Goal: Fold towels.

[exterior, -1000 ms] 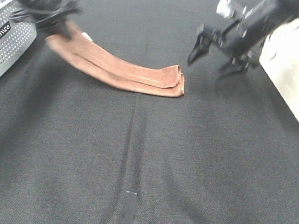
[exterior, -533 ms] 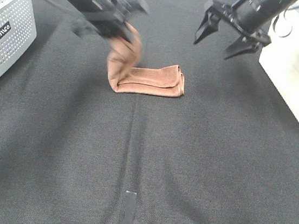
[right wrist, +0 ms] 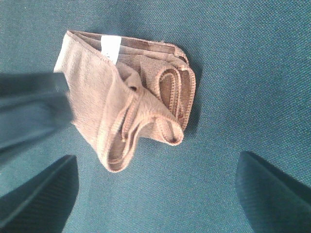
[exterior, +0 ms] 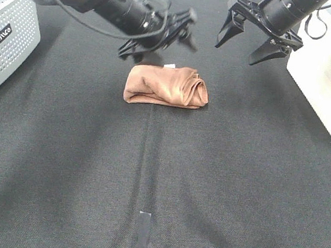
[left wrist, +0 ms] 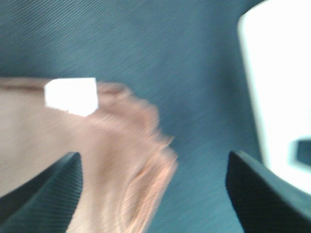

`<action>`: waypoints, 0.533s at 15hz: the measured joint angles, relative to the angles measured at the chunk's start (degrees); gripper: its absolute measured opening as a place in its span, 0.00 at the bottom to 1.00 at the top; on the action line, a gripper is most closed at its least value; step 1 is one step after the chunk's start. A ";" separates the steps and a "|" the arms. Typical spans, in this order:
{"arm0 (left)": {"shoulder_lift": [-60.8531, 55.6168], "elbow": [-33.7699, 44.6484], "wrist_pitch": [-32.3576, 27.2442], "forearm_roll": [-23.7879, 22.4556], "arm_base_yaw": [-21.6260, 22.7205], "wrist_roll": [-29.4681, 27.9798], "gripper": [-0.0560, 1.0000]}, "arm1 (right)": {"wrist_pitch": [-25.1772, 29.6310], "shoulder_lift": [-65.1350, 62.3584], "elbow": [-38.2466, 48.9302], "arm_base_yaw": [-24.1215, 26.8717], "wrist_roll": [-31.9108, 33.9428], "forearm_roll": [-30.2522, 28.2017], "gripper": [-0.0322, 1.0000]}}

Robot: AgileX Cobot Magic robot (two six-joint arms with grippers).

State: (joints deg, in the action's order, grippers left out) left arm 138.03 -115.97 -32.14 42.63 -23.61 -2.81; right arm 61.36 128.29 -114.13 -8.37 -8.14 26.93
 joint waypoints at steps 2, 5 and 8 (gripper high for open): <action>-0.80 -3.15 -0.63 -0.92 2.23 4.70 0.79 | 0.00 0.00 0.00 0.00 -0.11 1.09 0.83; -3.38 -4.18 -0.97 -5.67 8.48 6.36 0.79 | -0.23 0.40 0.00 -1.55 -3.15 8.14 0.83; -3.55 -4.35 -3.15 -6.82 13.87 6.36 0.79 | -1.89 4.30 0.00 -5.90 -9.34 19.54 0.83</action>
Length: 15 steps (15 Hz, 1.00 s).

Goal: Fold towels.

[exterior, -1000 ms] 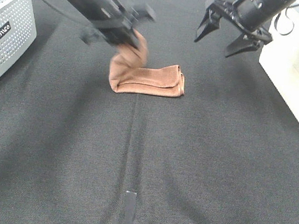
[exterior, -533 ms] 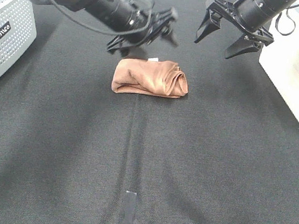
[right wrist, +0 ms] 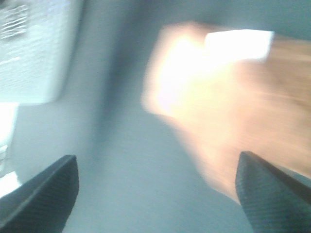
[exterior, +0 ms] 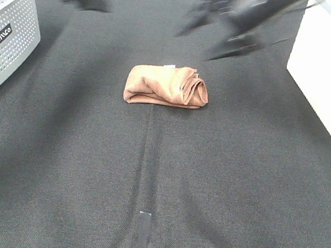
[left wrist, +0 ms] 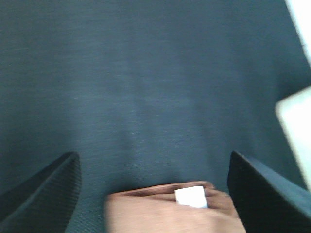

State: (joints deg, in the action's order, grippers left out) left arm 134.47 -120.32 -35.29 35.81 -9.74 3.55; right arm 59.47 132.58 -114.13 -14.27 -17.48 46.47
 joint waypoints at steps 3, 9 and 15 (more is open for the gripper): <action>0.00 0.00 -1.66 -0.11 2.41 0.00 0.79 | -3.38 4.70 0.00 -2.29 -7.16 11.75 0.83; 0.00 0.00 -2.18 -0.11 2.64 0.00 0.79 | -7.85 11.06 0.00 -1.72 -11.12 12.49 0.83; 0.00 0.00 -2.29 -0.11 2.64 0.00 0.79 | -9.05 11.29 0.00 3.72 -8.59 5.84 0.83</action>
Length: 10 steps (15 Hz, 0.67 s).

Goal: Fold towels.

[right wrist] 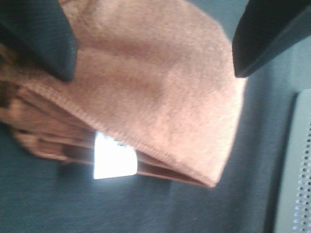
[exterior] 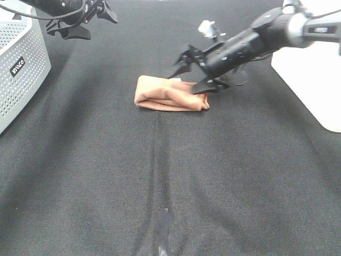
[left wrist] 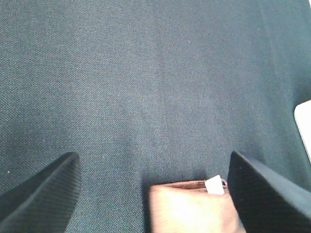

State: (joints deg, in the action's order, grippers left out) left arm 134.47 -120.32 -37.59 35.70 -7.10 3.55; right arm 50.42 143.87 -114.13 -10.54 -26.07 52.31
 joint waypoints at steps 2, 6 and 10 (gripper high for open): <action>0.00 0.00 -1.32 0.00 0.00 0.00 0.79 | 0.29 -0.34 0.00 0.00 0.00 -3.90 0.83; -0.06 0.00 -7.10 -0.17 0.00 0.46 0.79 | 2.92 -5.04 0.00 0.00 0.23 -10.83 0.83; -6.19 0.00 -18.28 -9.91 0.00 2.86 0.79 | 10.14 -12.78 0.00 0.00 6.13 -18.51 0.83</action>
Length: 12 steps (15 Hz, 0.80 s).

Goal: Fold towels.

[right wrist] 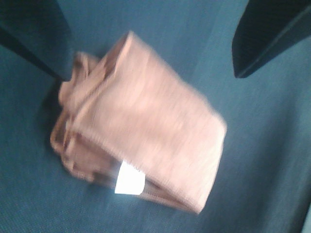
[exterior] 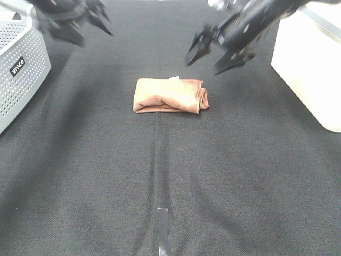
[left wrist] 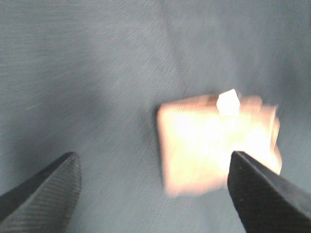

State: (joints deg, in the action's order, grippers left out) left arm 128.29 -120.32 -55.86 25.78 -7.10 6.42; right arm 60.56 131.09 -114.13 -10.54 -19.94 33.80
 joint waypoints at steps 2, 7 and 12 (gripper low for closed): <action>-2.12 0.00 -2.81 -2.35 0.00 0.00 0.79 | 2.12 -1.32 0.00 0.00 1.72 -1.43 0.83; -12.09 0.00 -13.35 -12.61 0.00 -3.04 0.79 | 8.54 -9.51 0.57 0.00 7.05 -8.14 0.83; -28.25 13.24 -13.41 -20.11 0.00 -4.41 0.79 | 8.65 -28.02 16.04 0.00 9.00 -13.29 0.83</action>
State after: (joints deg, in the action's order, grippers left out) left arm 100.04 -107.09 -69.27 5.67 -7.10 2.01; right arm 69.21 103.08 -98.09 -10.54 -10.94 20.51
